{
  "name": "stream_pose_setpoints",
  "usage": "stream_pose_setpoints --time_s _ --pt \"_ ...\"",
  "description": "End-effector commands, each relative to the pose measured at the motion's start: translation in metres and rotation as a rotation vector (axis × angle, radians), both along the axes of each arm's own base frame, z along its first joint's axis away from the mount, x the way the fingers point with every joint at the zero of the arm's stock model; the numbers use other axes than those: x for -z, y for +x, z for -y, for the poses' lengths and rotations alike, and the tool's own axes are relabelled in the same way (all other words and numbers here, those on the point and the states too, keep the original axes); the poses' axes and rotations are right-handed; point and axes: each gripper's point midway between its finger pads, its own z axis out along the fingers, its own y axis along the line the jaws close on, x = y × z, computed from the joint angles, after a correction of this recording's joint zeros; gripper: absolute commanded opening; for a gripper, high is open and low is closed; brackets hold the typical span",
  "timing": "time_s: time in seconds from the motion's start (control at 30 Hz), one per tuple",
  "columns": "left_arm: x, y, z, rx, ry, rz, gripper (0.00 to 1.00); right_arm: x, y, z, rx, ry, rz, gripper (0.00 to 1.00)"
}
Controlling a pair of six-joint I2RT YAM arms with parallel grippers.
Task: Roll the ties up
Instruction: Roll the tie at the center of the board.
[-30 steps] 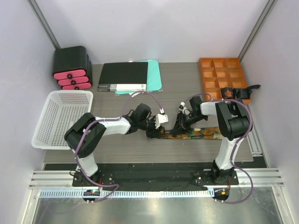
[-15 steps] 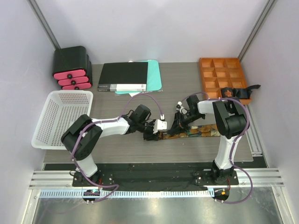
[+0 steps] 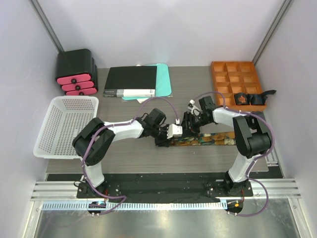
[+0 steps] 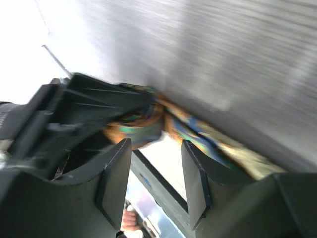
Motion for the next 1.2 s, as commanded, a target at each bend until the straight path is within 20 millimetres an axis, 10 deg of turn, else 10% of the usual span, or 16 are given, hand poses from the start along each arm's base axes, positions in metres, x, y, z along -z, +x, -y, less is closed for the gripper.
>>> stream_pose_setpoints --time_s 0.0,0.93,1.17 --pt "0.031 -0.010 -0.025 -0.049 0.154 -0.061 0.29 -0.026 0.007 -0.029 0.007 0.065 0.083 0.51" --pt "0.031 -0.006 -0.025 -0.080 0.151 -0.054 0.33 -0.010 -0.022 -0.044 -0.034 0.076 0.005 0.41" --pt "0.028 -0.005 -0.025 -0.093 0.143 -0.056 0.42 0.001 -0.021 -0.031 -0.055 0.017 0.005 0.02"
